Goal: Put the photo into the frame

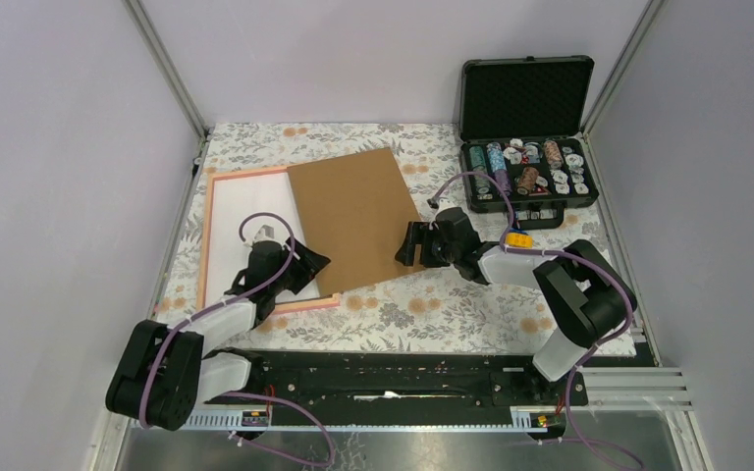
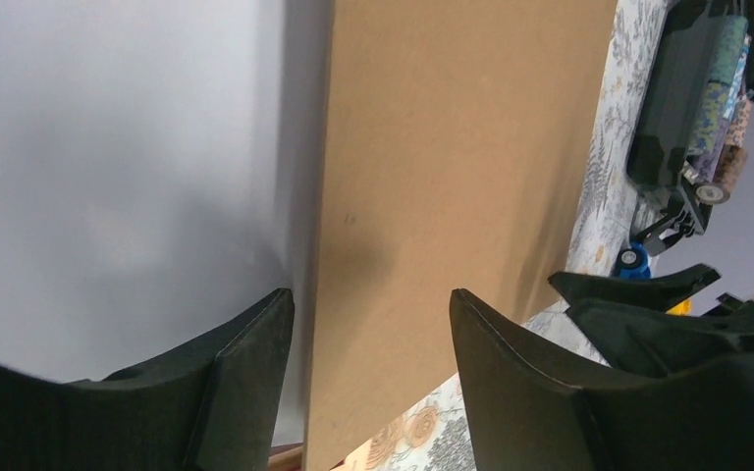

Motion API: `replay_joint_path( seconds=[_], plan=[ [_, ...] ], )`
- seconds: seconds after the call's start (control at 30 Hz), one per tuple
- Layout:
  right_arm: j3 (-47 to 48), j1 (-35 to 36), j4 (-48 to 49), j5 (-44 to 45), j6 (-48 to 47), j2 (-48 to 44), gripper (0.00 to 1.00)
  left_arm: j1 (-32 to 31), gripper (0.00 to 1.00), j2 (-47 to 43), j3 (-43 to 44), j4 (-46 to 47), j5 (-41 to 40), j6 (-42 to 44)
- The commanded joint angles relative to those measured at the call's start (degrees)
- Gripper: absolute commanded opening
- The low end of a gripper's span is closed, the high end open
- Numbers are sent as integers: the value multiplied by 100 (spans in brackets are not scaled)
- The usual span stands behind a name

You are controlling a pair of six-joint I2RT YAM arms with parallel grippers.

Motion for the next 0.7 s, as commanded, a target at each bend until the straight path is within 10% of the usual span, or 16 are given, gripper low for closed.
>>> replay_joint_path(
  seconds=[0.0,0.3,0.67],
  plan=[
    [-175,101,-347,-308,-47,403,83,139,61,107,-424,1446,591,-132],
    [-231,103,-320,-343,-93,265,83,173,24,371,-392,1964,1111,-26],
    [-148,100,-856,-199,-456,-441,86,174,0,-914,768,-465,817,862]
  ],
)
